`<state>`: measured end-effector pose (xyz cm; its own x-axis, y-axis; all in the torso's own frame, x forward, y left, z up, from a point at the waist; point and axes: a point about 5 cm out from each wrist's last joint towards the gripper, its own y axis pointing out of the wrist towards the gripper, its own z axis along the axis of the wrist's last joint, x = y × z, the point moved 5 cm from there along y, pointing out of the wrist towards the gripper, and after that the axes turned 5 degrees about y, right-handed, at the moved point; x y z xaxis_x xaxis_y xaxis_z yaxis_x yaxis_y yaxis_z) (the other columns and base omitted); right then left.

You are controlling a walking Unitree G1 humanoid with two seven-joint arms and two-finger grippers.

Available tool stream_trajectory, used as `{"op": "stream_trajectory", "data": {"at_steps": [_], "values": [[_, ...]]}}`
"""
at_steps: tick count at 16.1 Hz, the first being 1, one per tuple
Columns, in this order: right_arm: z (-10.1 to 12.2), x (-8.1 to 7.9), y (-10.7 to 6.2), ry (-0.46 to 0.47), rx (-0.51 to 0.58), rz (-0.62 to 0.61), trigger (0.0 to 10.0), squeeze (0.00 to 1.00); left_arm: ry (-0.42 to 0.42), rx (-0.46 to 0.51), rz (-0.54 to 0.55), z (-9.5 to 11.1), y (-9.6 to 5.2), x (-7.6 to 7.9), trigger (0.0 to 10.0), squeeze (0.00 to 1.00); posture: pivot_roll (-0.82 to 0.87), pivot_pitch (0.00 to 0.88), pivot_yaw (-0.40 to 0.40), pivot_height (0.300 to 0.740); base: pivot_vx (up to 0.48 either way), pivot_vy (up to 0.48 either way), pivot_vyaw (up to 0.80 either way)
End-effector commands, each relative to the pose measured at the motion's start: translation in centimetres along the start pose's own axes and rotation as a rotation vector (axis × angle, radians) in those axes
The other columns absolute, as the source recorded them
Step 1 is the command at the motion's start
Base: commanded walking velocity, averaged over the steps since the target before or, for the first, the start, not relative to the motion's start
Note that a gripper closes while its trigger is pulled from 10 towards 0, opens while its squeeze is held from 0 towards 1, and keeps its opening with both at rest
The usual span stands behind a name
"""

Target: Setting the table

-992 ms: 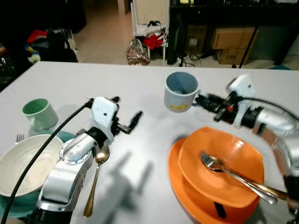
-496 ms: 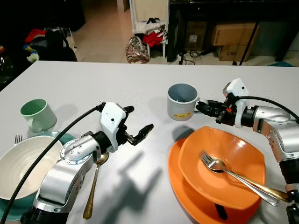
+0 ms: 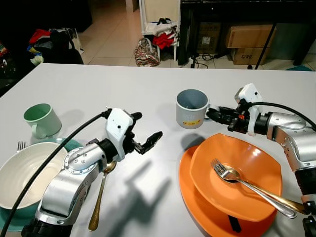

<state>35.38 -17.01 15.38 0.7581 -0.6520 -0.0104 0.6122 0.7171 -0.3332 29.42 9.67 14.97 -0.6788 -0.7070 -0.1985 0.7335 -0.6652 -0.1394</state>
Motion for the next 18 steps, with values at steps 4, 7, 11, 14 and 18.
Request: {"op": "stream_trajectory", "data": {"at_steps": [4, 7, 11, 14, 18], "values": [[0.9, 0.1, 0.0, -0.035, 0.021, 0.004, 10.0, 0.0, 0.019, 0.003, -0.003, 0.5, 0.0, -0.1, 10.0, 0.0, 0.04, 0.0, 0.098, 0.74, 0.0, 0.0, 0.0], [0.9, 0.3, 0.1, -0.036, 0.02, 0.012, 10.0, 0.0, 0.018, 0.0, -0.009, 0.5, -0.1, -0.1, 10.0, 0.0, 0.04, 0.0, 0.098, 0.74, 0.0, 0.0, 0.0], [-0.4, 1.8, 1.6, -0.028, -0.058, -0.022, 10.0, 0.0, 0.036, -0.027, -0.065, 0.1, -0.1, 1.0, 10.0, 0.0, 0.05, 0.0, 0.098, 0.74, 0.0, 0.0, 0.0], [-0.6, 1.8, 1.8, -0.027, -0.059, -0.015, 10.0, 0.0, 0.038, -0.028, -0.067, 0.1, -0.1, 0.9, 10.0, 0.0, 0.05, 0.0, 0.099, 0.74, 0.0, 0.0, 0.0], [-1.5, 2.0, 2.7, -0.008, -0.067, -0.024, 10.0, 0.0, 0.042, -0.032, -0.072, 0.1, 0.0, 0.9, 10.0, 0.0, 0.04, 0.0, 0.103, 0.74, 0.0, 0.0, 0.0]]}}
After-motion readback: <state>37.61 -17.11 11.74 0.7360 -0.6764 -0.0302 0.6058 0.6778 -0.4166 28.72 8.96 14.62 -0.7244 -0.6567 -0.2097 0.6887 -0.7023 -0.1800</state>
